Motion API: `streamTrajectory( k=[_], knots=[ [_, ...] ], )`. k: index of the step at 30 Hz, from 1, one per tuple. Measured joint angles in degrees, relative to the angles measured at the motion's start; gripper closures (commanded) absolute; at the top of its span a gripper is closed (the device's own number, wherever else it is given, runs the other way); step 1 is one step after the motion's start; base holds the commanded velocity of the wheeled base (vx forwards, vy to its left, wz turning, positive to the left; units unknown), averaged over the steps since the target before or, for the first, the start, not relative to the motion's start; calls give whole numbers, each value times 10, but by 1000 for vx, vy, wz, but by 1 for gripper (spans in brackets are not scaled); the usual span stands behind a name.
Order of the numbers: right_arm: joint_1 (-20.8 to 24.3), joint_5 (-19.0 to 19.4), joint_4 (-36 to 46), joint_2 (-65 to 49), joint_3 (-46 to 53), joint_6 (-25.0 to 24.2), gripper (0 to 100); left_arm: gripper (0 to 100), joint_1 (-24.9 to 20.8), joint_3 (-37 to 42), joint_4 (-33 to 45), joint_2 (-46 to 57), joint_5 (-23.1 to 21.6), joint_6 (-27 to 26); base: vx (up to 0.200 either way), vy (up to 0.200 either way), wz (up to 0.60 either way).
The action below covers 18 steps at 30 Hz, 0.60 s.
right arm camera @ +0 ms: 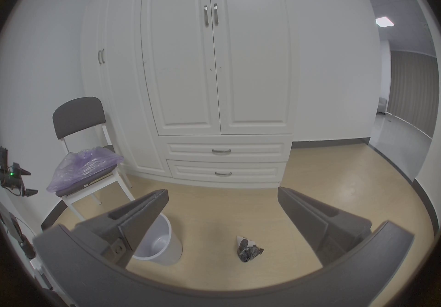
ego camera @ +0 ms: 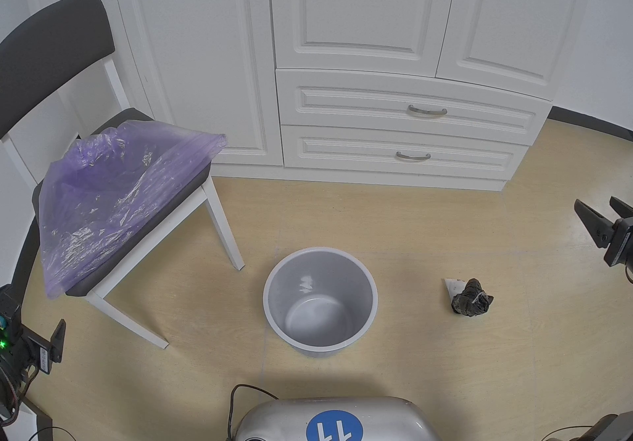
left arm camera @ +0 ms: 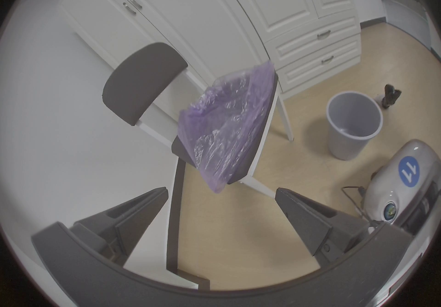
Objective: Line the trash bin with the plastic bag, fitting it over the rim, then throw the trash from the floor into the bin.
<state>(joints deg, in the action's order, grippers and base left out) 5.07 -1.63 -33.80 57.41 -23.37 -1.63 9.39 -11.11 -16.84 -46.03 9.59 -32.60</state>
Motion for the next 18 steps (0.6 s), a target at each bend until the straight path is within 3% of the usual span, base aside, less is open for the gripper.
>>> streamTrajectory(
  k=[12, 15, 18],
  knots=[
    [8, -6, -22, 40, 16, -9, 0, 0, 80, 23, -138, -137, -12, -13, 0, 0, 0],
    [9, -5, -24, 42, 18, -9, 0, 0, 110, 26, -206, -182, -44, -14, 0, 0, 0],
    [9, -4, -24, 44, 20, -9, 0, 0, 133, 30, -250, -216, -104, -17, 0, 0, 0]
  ],
)
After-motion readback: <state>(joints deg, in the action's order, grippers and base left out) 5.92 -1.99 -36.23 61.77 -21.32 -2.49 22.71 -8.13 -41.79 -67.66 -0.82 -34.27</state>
